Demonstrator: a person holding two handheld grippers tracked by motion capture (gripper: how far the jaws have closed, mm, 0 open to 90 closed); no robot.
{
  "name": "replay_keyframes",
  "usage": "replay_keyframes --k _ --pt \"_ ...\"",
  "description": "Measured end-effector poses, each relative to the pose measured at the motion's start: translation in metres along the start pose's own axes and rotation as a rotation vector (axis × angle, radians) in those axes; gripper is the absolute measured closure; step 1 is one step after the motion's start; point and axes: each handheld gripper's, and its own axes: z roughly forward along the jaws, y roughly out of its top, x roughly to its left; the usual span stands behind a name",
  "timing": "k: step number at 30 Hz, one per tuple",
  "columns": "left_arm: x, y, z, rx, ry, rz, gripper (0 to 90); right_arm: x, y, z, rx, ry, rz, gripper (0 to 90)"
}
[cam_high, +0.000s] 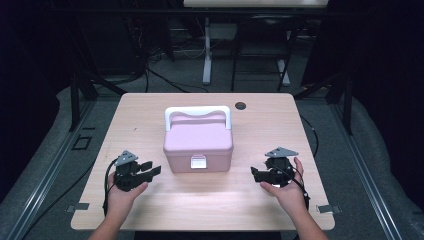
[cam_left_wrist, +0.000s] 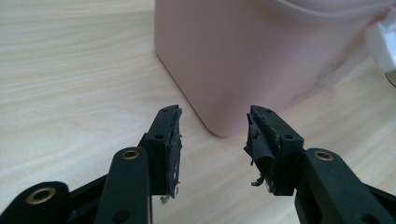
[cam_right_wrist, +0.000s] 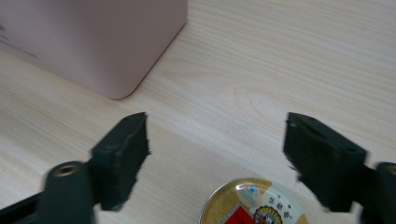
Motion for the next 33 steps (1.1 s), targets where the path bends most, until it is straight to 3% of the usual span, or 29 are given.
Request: replay_keyframes --k 6,10,16,19,22,26,30,33 --pt "0.006 0.012 0.002 -0.038 0.013 -0.024 59.0 0.002 0.007 0.004 -0.078 0.033 0.003 48.5" --pt "0.007 0.021 0.004 -0.042 0.021 -0.003 64.4 0.008 0.010 0.009 -0.082 0.055 -0.009 53.6" --pt "0.005 0.031 0.013 -0.025 0.066 0.026 62.5 0.017 0.019 0.018 -0.099 0.064 -0.013 57.5" --pt "0.006 0.031 0.019 -0.049 0.049 0.034 65.4 0.019 0.023 0.024 -0.096 0.039 0.004 60.3" --pt "0.005 0.031 0.024 -0.061 0.042 0.014 65.9 0.021 0.027 0.031 -0.116 0.065 0.037 63.5" --pt "0.003 0.028 0.029 -0.068 0.042 0.005 66.3 0.023 0.032 0.039 -0.135 0.066 0.060 65.5" --pt "0.001 0.026 0.031 -0.063 0.037 0.027 70.0 0.025 0.034 0.043 -0.147 0.068 0.067 70.8" --pt "0.001 0.024 0.031 -0.071 0.023 0.015 73.7 0.027 0.033 0.044 -0.164 0.071 0.072 75.5"
